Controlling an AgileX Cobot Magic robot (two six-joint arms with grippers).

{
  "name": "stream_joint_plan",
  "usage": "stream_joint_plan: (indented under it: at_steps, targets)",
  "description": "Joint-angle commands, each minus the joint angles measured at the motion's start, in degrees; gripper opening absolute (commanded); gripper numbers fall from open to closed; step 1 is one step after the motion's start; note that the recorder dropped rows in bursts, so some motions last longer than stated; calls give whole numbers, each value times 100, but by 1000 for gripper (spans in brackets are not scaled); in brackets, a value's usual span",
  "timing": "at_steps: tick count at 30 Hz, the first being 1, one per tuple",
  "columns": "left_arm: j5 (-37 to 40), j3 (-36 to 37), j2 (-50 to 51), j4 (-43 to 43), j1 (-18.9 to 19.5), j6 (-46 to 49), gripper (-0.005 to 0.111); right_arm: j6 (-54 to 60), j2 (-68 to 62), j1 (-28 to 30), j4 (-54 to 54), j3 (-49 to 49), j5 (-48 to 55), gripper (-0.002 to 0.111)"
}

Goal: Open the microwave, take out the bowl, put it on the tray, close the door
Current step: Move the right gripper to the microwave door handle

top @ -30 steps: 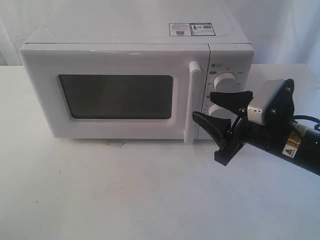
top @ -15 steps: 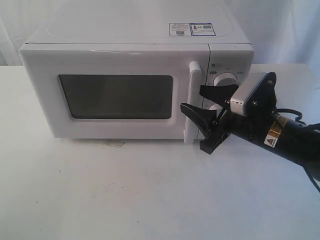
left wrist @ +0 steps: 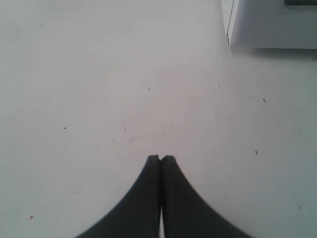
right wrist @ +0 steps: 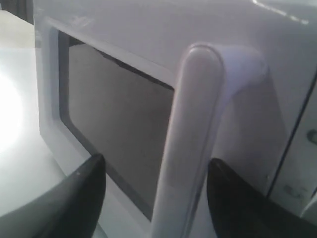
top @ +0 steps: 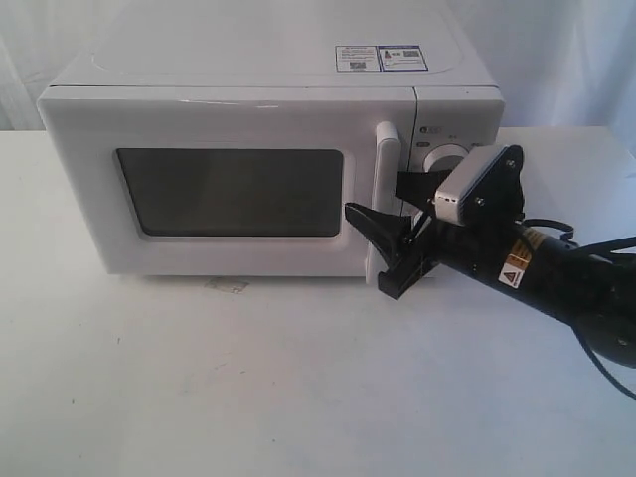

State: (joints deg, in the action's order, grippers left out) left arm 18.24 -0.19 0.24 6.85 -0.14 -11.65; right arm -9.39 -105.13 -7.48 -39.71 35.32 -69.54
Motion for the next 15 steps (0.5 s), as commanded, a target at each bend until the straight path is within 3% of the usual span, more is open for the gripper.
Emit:
stream_joint_plan:
  at_steps: [1, 4, 10, 15]
  targets:
    - [85, 19, -24, -40, 8, -11, 0, 21, -179, -51, 179, 68, -42, 57]
    - [85, 19, -24, -40, 8, -11, 0, 21, -177, -51, 167, 68, -42, 56]
    - [85, 19, -24, -40, 8, -11, 0, 7, -177, -51, 157, 82, -42, 40]
    - [85, 19, -24, -40, 8, -11, 0, 7, -115, -51, 185, 162, -42, 41]
